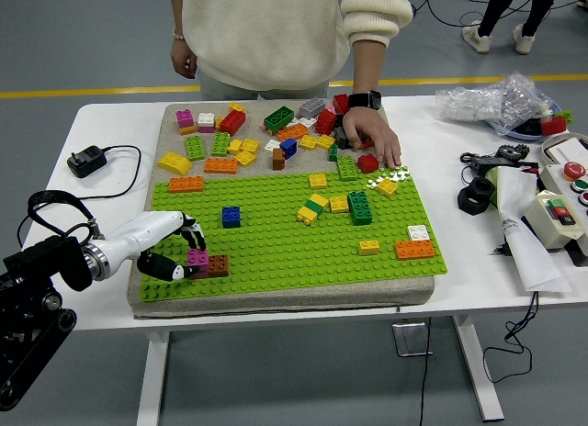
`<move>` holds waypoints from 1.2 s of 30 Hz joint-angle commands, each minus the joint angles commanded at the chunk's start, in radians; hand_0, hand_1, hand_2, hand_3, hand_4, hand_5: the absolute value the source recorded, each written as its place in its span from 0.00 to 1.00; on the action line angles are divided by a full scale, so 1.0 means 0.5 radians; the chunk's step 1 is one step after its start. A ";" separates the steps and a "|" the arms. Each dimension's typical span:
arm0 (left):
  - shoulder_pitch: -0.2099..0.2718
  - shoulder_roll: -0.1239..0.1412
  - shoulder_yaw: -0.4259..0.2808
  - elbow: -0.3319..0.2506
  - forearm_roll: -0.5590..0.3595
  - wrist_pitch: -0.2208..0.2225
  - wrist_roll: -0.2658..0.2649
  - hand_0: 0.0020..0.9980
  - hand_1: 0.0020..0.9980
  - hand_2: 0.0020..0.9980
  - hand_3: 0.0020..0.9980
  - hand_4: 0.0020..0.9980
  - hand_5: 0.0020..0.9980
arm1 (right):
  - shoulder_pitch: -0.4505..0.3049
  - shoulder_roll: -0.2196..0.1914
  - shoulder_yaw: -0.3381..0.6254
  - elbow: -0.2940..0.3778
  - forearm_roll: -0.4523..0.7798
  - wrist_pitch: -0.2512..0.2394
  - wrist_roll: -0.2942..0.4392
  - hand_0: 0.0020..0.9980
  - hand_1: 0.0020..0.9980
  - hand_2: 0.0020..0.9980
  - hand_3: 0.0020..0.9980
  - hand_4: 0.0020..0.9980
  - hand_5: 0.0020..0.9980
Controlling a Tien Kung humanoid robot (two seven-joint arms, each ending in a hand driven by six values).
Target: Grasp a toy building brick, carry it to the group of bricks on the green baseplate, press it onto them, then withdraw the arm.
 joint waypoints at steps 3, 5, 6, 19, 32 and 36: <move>-0.003 -0.001 -0.002 0.004 0.006 0.000 0.001 0.68 0.67 0.52 0.53 0.76 0.10 | 0.001 0.000 0.000 0.000 0.000 0.000 0.000 0.76 0.68 0.72 0.74 1.00 0.68; -0.004 -0.001 -0.004 0.007 0.010 -0.002 0.001 0.68 0.67 0.52 0.53 0.76 0.10 | 0.002 0.000 0.000 0.000 0.000 0.000 0.000 0.76 0.68 0.72 0.74 1.00 0.68; -0.004 0.000 -0.004 0.009 0.011 -0.003 0.001 0.68 0.67 0.52 0.53 0.76 0.10 | 0.002 0.000 0.000 0.000 0.000 0.000 0.000 0.76 0.68 0.72 0.74 1.00 0.68; -0.001 0.003 -0.014 0.017 0.020 -0.017 -0.002 0.74 0.72 0.53 0.54 0.78 0.11 | 0.000 0.001 -0.001 0.000 -0.005 0.000 -0.001 0.76 0.68 0.72 0.74 1.00 0.68; 0.000 0.004 -0.012 0.014 0.020 -0.025 -0.007 0.75 0.73 0.54 0.55 0.81 0.12 | -0.004 0.005 -0.004 0.000 -0.008 -0.001 -0.002 0.76 0.68 0.72 0.74 1.00 0.68; 0.000 0.004 -0.010 0.015 0.019 -0.027 -0.008 0.75 0.73 0.54 0.55 0.81 0.12 | -0.005 0.005 -0.004 0.000 -0.007 -0.001 -0.003 0.76 0.68 0.72 0.74 1.00 0.68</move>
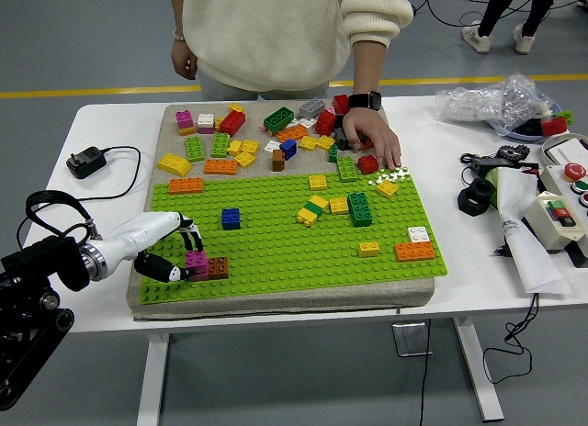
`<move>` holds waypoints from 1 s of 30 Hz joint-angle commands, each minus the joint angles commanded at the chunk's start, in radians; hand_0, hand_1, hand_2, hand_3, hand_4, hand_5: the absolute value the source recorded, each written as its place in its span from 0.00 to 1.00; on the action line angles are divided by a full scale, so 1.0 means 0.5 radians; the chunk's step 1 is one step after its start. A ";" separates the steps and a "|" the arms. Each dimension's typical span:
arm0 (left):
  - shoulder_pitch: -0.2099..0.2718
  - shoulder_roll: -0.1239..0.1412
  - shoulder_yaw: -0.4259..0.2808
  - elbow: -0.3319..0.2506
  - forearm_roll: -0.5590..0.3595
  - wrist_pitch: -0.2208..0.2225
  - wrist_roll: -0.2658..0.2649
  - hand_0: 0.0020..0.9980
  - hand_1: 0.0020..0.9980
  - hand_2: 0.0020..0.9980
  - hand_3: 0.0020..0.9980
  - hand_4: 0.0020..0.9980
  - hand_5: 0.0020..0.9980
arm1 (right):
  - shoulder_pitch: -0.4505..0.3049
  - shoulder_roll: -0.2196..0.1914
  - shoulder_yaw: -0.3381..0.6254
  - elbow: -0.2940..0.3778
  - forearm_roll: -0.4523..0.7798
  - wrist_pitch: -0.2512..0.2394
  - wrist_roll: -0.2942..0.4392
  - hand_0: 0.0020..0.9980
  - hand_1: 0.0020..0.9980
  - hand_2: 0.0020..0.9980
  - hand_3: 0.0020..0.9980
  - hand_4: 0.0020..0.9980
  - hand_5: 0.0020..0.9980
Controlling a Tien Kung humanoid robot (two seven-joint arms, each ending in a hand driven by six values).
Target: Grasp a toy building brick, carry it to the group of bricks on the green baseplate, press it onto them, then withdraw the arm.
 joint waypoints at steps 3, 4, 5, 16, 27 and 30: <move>-0.001 0.000 0.001 0.000 -0.002 0.001 -0.001 0.75 0.73 0.54 0.55 0.81 0.12 | 0.001 0.000 -0.001 0.000 0.001 -0.001 0.000 0.76 0.68 0.72 0.74 1.00 0.68; -0.003 0.000 0.000 0.001 -0.003 0.001 -0.002 0.75 0.73 0.54 0.55 0.81 0.12 | 0.001 0.000 0.000 0.000 0.000 -0.001 0.000 0.76 0.68 0.72 0.74 1.00 0.68; -0.005 -0.001 0.000 0.002 -0.003 0.002 -0.002 0.75 0.73 0.54 0.55 0.81 0.12 | 0.002 0.000 -0.001 0.000 0.000 -0.001 0.000 0.76 0.68 0.72 0.74 1.00 0.68; -0.011 -0.007 -0.002 0.010 0.000 0.001 -0.003 0.76 0.73 0.54 0.55 0.83 0.13 | 0.001 0.000 -0.001 0.000 0.002 -0.001 -0.001 0.76 0.68 0.72 0.74 1.00 0.68; -0.011 -0.006 -0.008 0.000 0.003 -0.002 -0.002 0.76 0.74 0.54 0.55 0.83 0.13 | 0.001 -0.001 -0.001 0.000 0.004 0.000 -0.001 0.76 0.68 0.72 0.74 1.00 0.68; -0.011 -0.004 -0.013 -0.009 0.004 -0.003 -0.002 0.76 0.74 0.54 0.55 0.83 0.13 | 0.002 0.000 -0.001 0.000 0.007 -0.001 0.000 0.76 0.68 0.72 0.74 1.00 0.68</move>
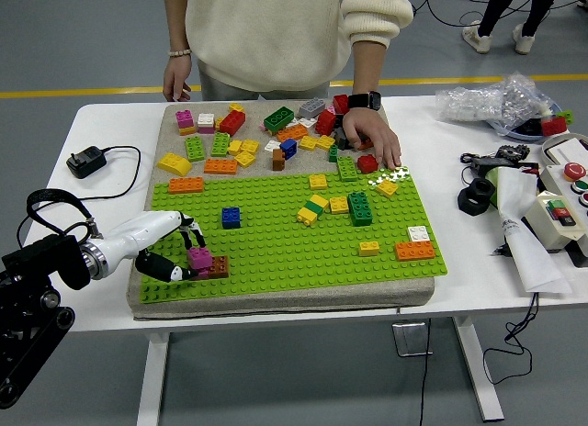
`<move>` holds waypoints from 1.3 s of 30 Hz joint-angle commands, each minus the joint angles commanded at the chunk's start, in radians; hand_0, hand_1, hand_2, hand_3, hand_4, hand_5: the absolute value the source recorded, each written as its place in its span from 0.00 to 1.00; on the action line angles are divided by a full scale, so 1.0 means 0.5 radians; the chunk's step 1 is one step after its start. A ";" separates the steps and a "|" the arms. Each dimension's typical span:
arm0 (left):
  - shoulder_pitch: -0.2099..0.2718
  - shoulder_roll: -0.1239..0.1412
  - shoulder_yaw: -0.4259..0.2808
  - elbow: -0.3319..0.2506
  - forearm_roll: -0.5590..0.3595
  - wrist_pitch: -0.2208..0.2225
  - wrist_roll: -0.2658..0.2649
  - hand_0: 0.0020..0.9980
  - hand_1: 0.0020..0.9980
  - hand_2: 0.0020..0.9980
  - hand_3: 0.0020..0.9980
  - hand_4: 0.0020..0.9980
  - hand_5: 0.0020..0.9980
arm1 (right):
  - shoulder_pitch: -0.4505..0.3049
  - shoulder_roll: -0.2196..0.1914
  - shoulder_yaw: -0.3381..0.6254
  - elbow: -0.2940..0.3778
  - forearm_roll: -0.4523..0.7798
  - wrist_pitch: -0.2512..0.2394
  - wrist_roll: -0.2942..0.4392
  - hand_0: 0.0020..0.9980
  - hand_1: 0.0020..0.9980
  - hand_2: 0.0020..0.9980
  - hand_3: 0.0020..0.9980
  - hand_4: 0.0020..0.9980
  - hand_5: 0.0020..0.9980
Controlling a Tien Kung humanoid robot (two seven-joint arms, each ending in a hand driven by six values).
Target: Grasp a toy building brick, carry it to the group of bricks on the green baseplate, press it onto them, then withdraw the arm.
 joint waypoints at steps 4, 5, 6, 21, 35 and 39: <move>0.000 0.000 -0.005 -0.005 0.000 0.000 -0.001 0.76 0.74 0.54 0.55 0.83 0.13 | 0.001 0.000 0.001 0.000 0.000 0.000 0.000 0.76 0.68 0.72 0.74 1.00 0.68; -0.001 0.000 -0.006 -0.006 0.002 0.000 0.000 0.76 0.74 0.54 0.55 0.83 0.13 | 0.001 0.000 0.001 0.000 0.001 -0.001 0.001 0.76 0.68 0.72 0.74 1.00 0.68; -0.001 0.001 -0.006 -0.006 0.003 -0.001 0.000 0.76 0.74 0.54 0.55 0.83 0.13 | 0.001 0.000 0.001 0.000 0.001 -0.001 0.001 0.76 0.68 0.72 0.74 1.00 0.68; 0.008 0.012 -0.024 -0.037 0.016 -0.007 0.001 0.77 0.74 0.54 0.55 0.84 0.13 | -0.004 0.000 0.003 0.000 -0.003 0.001 0.000 0.76 0.68 0.72 0.74 1.00 0.68; 0.026 0.037 -0.040 -0.069 0.027 -0.036 -0.001 0.77 0.74 0.54 0.55 0.83 0.13 | -0.007 0.004 0.004 0.000 -0.005 0.000 0.000 0.76 0.68 0.72 0.74 1.00 0.68; 0.034 0.043 -0.042 -0.078 0.031 -0.044 -0.001 0.77 0.74 0.54 0.55 0.84 0.13 | -0.010 0.005 0.003 0.000 -0.005 0.000 0.000 0.76 0.68 0.72 0.74 1.00 0.68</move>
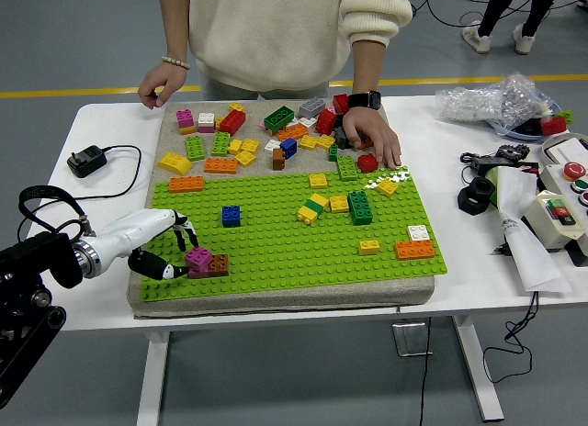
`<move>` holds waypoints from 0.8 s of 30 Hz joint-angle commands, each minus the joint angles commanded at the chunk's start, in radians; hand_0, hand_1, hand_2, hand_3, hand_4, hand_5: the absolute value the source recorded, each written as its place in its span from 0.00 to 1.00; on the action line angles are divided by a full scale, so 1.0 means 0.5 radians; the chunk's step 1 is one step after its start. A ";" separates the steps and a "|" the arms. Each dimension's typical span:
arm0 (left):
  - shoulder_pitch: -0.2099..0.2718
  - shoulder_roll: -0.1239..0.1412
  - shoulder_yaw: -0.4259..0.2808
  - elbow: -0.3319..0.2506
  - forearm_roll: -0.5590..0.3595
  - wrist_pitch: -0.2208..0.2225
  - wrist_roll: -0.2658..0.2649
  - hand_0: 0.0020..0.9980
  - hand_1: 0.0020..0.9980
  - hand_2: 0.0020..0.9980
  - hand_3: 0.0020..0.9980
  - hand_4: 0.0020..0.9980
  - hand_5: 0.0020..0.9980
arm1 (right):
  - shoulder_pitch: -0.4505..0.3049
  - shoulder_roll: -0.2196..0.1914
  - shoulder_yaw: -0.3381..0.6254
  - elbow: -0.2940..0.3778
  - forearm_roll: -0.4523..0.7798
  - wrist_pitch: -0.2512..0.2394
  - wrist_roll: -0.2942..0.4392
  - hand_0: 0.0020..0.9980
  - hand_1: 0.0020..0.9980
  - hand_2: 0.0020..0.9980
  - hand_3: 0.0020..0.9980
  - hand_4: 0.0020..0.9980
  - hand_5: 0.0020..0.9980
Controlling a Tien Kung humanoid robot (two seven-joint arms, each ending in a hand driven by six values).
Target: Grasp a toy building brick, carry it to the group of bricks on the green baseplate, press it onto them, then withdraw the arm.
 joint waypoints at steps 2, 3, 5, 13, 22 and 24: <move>0.009 0.009 -0.003 -0.012 0.004 -0.005 0.001 0.77 0.74 0.54 0.55 0.84 0.13 | 0.000 0.000 0.000 0.000 0.000 -0.001 0.000 0.76 0.68 0.72 0.74 1.00 0.68; 0.011 0.012 -0.005 -0.015 0.005 -0.007 0.002 0.77 0.74 0.54 0.55 0.84 0.13 | -0.001 0.000 0.000 0.000 0.000 -0.001 0.000 0.76 0.68 0.72 0.74 1.00 0.68; 0.014 0.017 -0.012 -0.020 0.008 -0.009 0.003 0.77 0.74 0.54 0.55 0.83 0.13 | -0.001 0.000 0.000 0.000 0.000 -0.001 0.001 0.76 0.68 0.72 0.74 1.00 0.68; 0.026 0.033 -0.031 -0.042 0.013 -0.019 0.005 0.77 0.74 0.54 0.55 0.83 0.13 | 0.000 -0.002 0.002 0.000 0.002 -0.001 0.001 0.76 0.68 0.72 0.74 1.00 0.68; 0.049 0.048 -0.047 -0.071 0.011 -0.038 0.007 0.77 0.74 0.54 0.55 0.83 0.13 | -0.002 -0.004 0.001 0.000 0.008 -0.002 0.001 0.76 0.68 0.72 0.74 1.00 0.68; 0.053 0.049 -0.051 -0.076 0.011 -0.040 0.007 0.77 0.74 0.54 0.55 0.83 0.13 | -0.003 -0.004 0.001 0.000 0.009 -0.002 0.000 0.76 0.68 0.72 0.74 1.00 0.68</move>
